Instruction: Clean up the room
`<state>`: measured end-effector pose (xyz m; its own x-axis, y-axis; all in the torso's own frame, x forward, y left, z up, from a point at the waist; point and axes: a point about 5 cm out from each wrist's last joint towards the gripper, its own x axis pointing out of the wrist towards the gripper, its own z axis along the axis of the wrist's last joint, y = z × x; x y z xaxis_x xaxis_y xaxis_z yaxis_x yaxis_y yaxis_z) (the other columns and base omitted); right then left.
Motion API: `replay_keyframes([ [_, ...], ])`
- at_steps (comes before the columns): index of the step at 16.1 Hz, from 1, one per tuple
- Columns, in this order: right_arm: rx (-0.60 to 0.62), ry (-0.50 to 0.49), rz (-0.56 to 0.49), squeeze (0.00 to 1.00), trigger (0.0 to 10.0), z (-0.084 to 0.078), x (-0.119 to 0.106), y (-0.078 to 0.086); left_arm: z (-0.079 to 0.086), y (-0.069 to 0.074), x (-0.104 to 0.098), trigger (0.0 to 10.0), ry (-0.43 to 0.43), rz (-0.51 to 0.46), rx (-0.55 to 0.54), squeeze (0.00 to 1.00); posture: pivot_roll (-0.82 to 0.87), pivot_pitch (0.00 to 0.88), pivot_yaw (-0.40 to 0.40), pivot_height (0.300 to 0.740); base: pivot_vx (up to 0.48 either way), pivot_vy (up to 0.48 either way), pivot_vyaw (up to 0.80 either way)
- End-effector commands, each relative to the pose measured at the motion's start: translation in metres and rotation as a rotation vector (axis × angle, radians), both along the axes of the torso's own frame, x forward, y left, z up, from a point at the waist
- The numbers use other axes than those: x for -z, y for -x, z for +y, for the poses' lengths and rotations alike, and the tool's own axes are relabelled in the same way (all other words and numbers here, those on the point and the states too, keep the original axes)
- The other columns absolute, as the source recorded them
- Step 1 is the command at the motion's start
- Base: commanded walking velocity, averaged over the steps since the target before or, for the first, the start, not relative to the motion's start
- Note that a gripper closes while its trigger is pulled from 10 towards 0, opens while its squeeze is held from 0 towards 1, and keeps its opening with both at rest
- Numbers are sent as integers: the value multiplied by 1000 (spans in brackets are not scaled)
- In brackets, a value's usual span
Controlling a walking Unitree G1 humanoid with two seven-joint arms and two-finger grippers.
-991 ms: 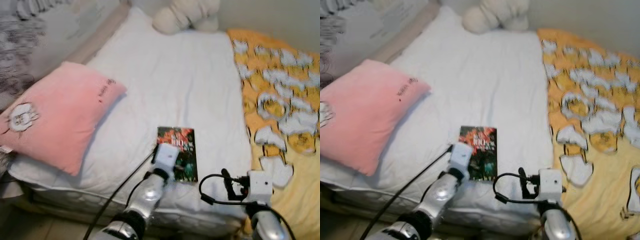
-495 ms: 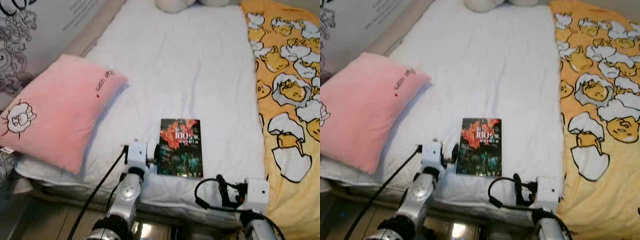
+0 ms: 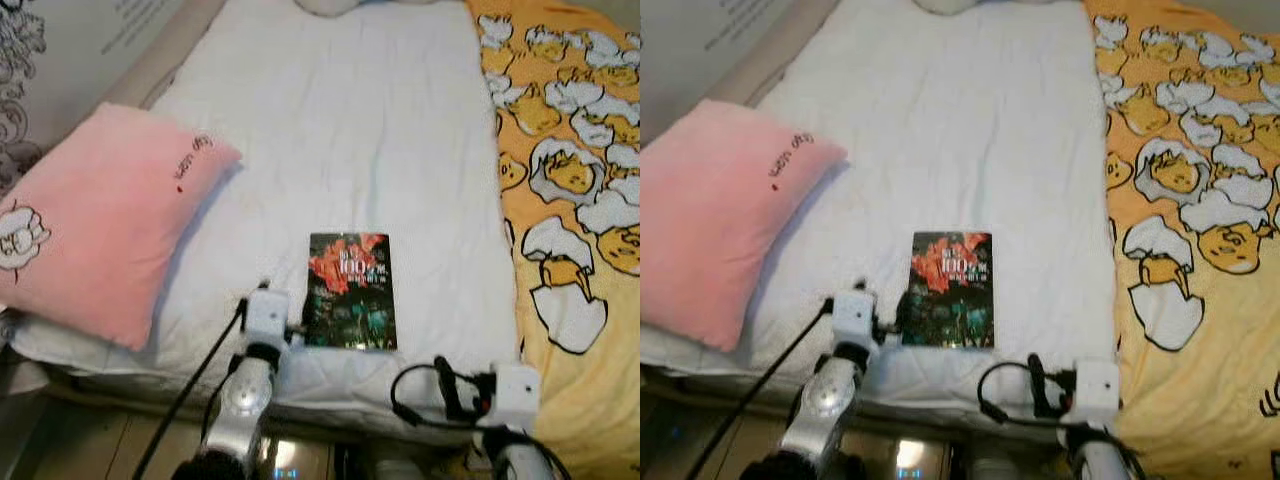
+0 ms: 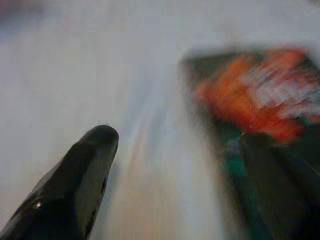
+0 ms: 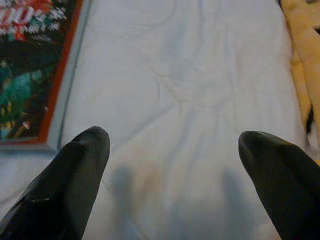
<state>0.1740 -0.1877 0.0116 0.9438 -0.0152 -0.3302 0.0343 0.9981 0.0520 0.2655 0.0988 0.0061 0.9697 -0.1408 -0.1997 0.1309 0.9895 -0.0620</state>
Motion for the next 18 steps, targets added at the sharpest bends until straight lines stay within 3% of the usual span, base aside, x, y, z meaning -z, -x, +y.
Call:
replay_keyframes([
  [1,-5,14,13,0,10000,-3,2,2,-28,9,8,10000,108,81,18,0,-18,186,-84,740,0,0,0],
  [4,-5,15,-1,0,10000,0,0,-2,-49,9,-4,10000,111,27,112,0,-37,181,-74,740,0,0,0],
  [7,7,24,8,0,10000,-5,2,5,-56,15,-10,10000,28,-69,187,0,-43,178,-65,740,0,0,0],
  [9,14,26,18,0,10000,-6,4,7,-63,23,-4,10000,84,-10,215,0,-43,178,-65,740,0,0,0],
  [11,-15,20,35,0,10000,1,8,10,-73,36,17,10000,128,157,238,0,-33,175,-66,740,0,0,0],
  [13,-21,14,36,0,10000,5,8,10,-72,38,23,10000,139,210,207,0,-39,172,-67,740,0,0,0],
  [17,-18,13,38,0,10000,6,9,11,-88,39,15,10000,218,182,294,0,-47,163,-65,740,0,0,0],
  [18,-16,21,44,0,10000,3,10,12,-93,38,10,10000,181,142,362,0,-46,161,-66,740,0,0,0],
])
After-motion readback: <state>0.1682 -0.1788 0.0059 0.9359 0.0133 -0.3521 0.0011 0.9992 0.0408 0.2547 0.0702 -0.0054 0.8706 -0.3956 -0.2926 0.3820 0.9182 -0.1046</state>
